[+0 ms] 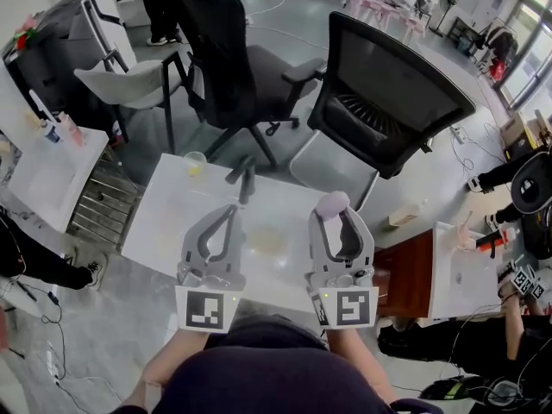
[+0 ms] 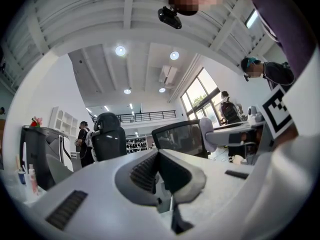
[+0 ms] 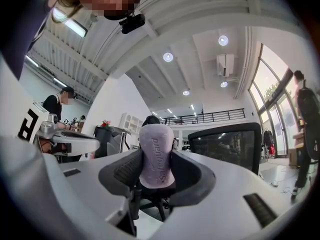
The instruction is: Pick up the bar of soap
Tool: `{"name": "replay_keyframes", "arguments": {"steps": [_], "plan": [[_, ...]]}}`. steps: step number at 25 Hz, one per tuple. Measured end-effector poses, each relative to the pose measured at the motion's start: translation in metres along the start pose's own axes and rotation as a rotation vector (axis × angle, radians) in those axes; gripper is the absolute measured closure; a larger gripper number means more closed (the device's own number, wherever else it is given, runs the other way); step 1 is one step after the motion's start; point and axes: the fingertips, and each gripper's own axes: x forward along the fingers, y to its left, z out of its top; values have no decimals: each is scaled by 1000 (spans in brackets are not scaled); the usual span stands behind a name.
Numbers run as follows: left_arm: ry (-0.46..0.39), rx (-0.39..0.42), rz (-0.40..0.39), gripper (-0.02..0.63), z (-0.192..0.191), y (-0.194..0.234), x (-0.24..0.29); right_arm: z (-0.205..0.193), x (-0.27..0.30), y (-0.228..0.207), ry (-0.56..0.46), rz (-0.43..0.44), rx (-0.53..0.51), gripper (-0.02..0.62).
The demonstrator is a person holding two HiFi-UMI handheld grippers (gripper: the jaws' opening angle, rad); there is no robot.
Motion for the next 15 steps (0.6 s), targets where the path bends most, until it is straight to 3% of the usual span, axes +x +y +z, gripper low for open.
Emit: {"name": "replay_keyframes", "arguments": {"steps": [15], "plan": [[32,-4,27,609,-7,-8,0,-16,8,1,25,72,-10,407]]}}
